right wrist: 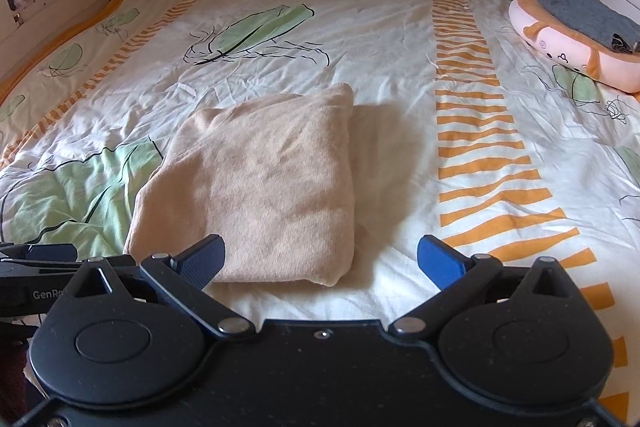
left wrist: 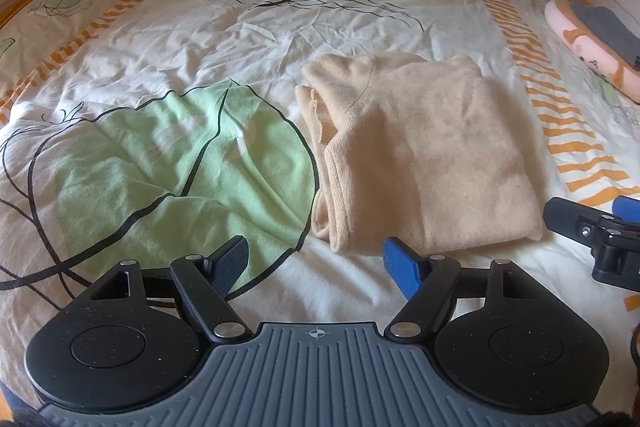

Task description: Fold small clothes

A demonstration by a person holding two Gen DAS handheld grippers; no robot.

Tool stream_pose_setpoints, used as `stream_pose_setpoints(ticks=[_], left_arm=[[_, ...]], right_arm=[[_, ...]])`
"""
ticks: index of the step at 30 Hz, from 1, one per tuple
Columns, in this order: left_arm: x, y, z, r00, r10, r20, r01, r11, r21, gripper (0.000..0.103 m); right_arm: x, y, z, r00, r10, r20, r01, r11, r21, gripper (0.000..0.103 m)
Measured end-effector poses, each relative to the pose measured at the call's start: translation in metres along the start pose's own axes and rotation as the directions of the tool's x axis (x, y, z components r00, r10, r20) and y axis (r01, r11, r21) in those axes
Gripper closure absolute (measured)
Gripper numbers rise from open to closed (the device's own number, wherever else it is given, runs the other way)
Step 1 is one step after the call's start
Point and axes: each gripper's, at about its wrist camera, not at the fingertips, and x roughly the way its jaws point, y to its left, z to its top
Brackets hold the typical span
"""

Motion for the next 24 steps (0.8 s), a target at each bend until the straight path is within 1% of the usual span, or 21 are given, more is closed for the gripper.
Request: stream_pose_setpoints(ticks=[24], left_arm=[[-0.0003,-0.0049,0.0029,1.0,-0.02,-0.013,0.02,1.0,0.003,0.03]], right_arm=[[0.0001,-0.0009,0.0033,1.0,0.01,0.003,-0.01,1.0,-0.002,0.001]])
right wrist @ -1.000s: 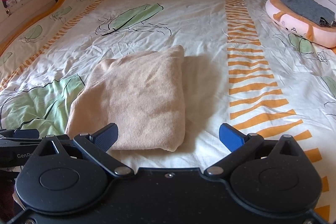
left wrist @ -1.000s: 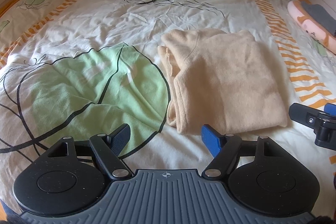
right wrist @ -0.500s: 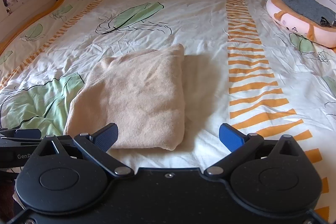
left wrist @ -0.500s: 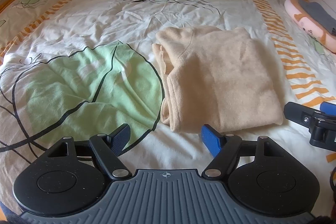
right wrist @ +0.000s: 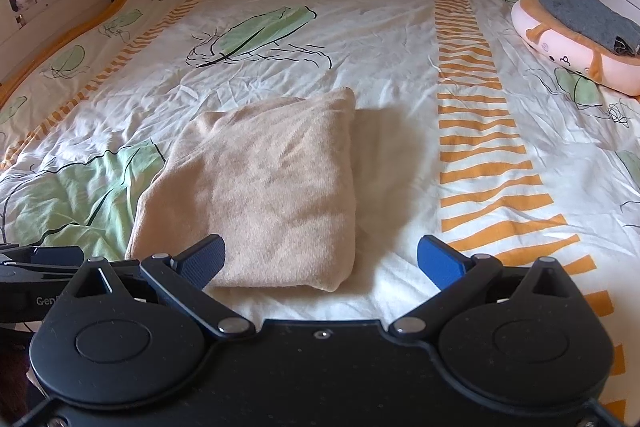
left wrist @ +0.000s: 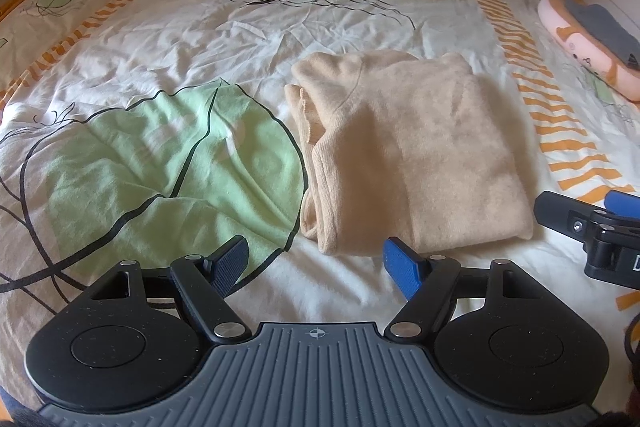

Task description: Fold small clothes

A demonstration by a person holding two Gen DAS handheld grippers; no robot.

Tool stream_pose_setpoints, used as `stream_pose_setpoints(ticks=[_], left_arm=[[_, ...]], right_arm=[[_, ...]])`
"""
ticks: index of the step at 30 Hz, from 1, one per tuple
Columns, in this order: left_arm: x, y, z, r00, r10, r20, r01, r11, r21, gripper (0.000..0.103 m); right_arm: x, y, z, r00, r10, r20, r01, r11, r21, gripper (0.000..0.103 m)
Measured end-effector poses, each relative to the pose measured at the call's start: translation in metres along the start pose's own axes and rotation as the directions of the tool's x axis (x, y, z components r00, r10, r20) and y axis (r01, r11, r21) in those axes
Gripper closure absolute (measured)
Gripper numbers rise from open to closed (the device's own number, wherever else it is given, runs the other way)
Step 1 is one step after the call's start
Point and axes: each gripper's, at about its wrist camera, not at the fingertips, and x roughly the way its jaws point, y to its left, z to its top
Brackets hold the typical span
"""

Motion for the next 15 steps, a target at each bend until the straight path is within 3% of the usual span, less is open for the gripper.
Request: stream_pose_setpoints(ticks=[15], left_arm=[[0.0008,-0.0013,-0.0003,1.0,-0.004,-0.006,0.004,1.0,0.003,0.03]], right_arm=[[0.0018,0.0007,0.0008,1.0,0.01,-0.003,-0.01,1.0,-0.004,0.001]])
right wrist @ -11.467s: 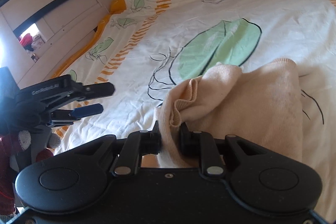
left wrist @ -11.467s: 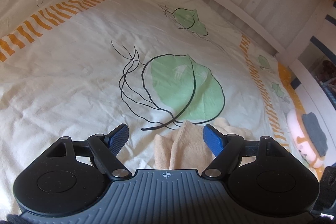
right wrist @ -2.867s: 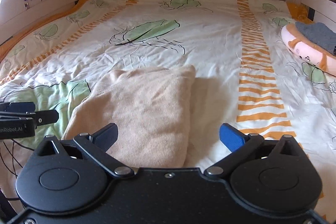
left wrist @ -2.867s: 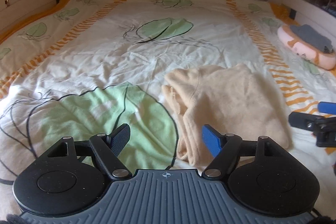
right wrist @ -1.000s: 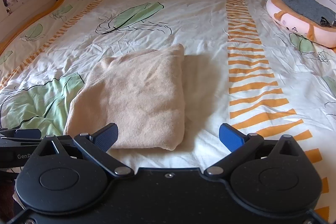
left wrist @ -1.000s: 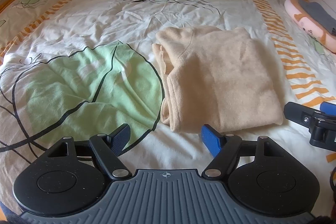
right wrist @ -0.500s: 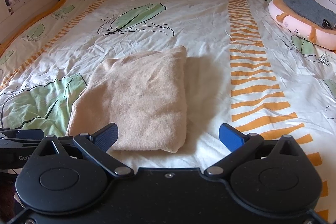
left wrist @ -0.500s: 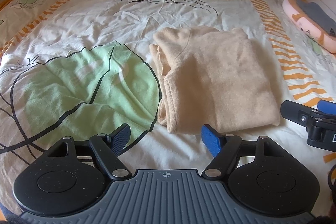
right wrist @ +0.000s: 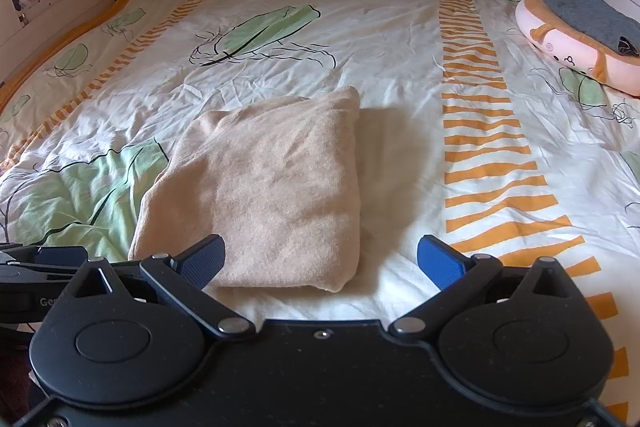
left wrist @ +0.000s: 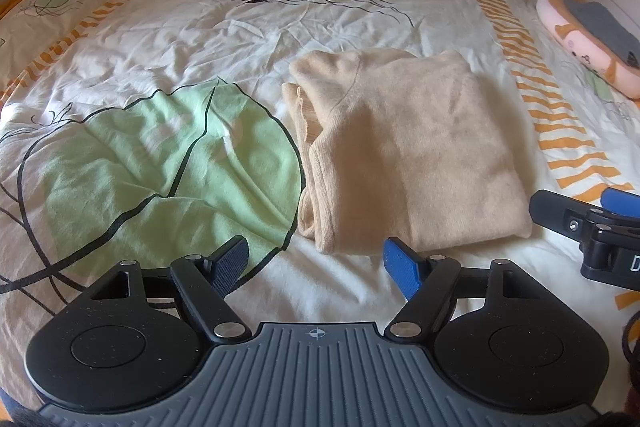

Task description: Fold small clothes

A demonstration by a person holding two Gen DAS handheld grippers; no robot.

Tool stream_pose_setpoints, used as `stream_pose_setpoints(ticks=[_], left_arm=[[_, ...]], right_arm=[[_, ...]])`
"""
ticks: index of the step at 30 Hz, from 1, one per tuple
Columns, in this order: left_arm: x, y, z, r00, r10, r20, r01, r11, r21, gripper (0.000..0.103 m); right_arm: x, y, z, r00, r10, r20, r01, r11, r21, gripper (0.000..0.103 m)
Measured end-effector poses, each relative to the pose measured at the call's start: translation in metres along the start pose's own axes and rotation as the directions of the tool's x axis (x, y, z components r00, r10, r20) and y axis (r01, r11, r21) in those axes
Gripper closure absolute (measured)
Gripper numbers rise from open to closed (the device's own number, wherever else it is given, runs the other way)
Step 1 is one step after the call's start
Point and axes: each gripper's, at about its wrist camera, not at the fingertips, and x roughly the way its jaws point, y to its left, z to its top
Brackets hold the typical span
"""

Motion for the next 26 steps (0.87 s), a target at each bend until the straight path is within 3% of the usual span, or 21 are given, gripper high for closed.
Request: stream_pose_setpoints(ticks=[26], left_arm=[[0.0009,-0.0008,-0.0019,1.0,-0.009,-0.007,0.009,1.0,0.001,0.03]], right_arm=[[0.0041,0.0022,-0.0042,1.0,0.012,-0.015,-0.012,1.0,0.001,0.001]])
